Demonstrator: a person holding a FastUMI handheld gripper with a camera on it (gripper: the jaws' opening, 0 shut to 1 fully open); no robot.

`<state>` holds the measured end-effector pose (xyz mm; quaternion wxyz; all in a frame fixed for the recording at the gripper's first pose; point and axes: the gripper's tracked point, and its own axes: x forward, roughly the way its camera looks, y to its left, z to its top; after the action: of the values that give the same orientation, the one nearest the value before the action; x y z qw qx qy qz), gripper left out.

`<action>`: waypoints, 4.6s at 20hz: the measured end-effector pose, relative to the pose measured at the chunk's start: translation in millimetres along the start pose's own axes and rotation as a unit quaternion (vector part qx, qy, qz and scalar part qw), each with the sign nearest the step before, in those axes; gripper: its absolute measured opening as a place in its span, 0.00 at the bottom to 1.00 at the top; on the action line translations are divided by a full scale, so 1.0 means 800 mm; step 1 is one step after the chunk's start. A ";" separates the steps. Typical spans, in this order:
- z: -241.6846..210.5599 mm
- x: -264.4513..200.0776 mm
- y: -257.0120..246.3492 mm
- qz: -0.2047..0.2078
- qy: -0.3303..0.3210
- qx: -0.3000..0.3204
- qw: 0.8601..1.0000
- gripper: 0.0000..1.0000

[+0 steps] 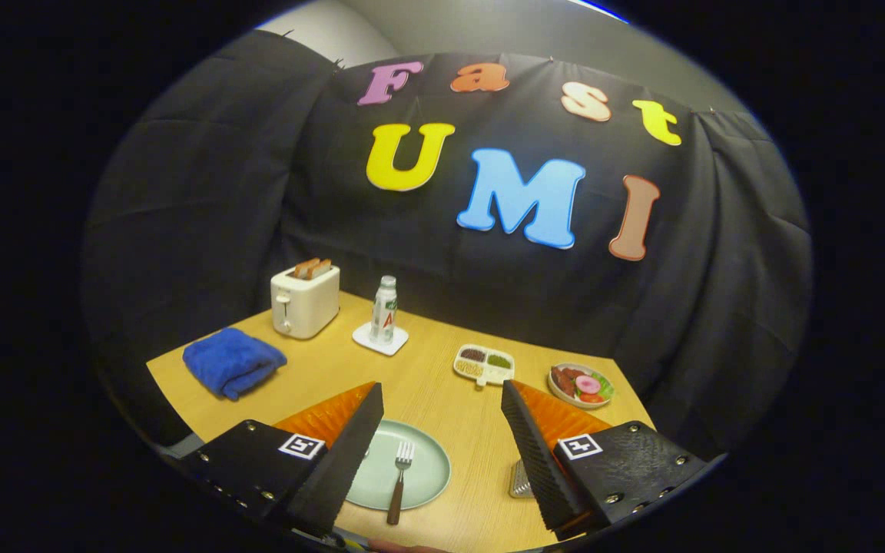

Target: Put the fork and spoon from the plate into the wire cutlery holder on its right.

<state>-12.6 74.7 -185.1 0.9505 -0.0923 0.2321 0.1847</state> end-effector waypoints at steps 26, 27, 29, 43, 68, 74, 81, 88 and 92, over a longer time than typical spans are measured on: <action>-0.246 0.080 0.057 0.105 0.391 -0.045 0.913 0.33; -0.248 0.083 0.059 0.105 0.400 -0.036 0.910 0.33; -0.270 0.093 0.051 0.096 0.417 -0.021 0.903 0.22; -0.210 0.061 -0.006 0.174 0.494 -0.088 0.847 0.01; -0.142 -0.040 -0.268 0.135 0.583 -0.207 0.774 0.01; -0.156 -0.032 -0.274 0.138 0.621 -0.214 0.741 0.01; -0.179 0.005 -0.289 0.135 0.678 -0.226 0.686 0.04; -0.194 0.052 -0.272 0.135 0.699 -0.230 0.663 0.04; -0.191 0.062 -0.278 0.127 0.702 -0.238 0.659 0.10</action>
<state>53.3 -153.1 -322.3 0.4184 -0.3873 0.7879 0.2327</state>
